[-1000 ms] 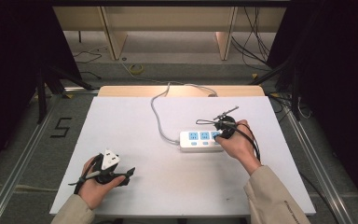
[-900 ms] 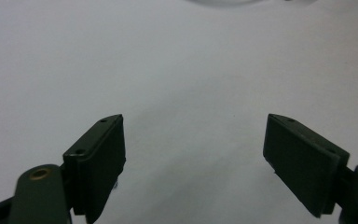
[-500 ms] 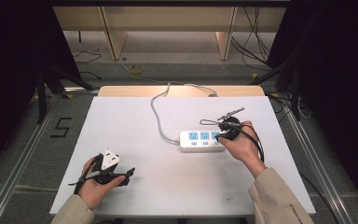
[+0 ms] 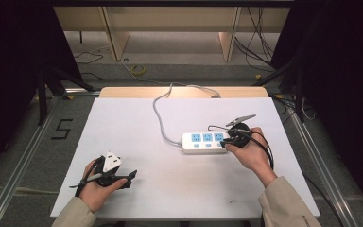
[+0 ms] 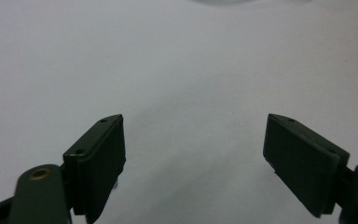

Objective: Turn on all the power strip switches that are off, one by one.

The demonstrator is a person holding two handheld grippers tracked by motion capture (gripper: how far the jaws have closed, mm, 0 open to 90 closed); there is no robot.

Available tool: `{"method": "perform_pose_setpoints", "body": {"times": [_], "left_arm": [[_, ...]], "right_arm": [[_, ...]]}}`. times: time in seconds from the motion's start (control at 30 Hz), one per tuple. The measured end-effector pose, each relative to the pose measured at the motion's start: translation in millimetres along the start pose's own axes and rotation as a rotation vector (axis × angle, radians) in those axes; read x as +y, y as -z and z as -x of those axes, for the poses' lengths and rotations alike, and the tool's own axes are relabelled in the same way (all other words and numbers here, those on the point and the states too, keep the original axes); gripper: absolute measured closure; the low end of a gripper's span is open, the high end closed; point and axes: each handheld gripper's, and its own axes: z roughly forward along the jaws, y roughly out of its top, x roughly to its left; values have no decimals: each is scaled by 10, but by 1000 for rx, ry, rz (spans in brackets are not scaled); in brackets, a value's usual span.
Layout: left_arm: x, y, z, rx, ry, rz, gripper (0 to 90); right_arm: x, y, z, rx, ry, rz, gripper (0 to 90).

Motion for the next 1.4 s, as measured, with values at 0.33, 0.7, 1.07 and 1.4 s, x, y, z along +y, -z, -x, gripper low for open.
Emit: {"method": "perform_pose_setpoints", "body": {"times": [0.33, 0.7, 1.07, 1.4], "left_arm": [[0, 3, -1, -1, -3, -4, 211], [-2, 1, 2, 0, -3, -5, 210], [-5, -3, 4, -1, -1, -6, 211], [-7, -8, 15, -3, 1, -9, 211]], "right_arm": [[-172, 60, 13, 5, -18, 48, 663], [-392, 153, 110, 19, -17, 130, 539], [-627, 188, 80, 7, -12, 199, 441], [-866, 149, 67, 31, -21, 261, 395]]}}
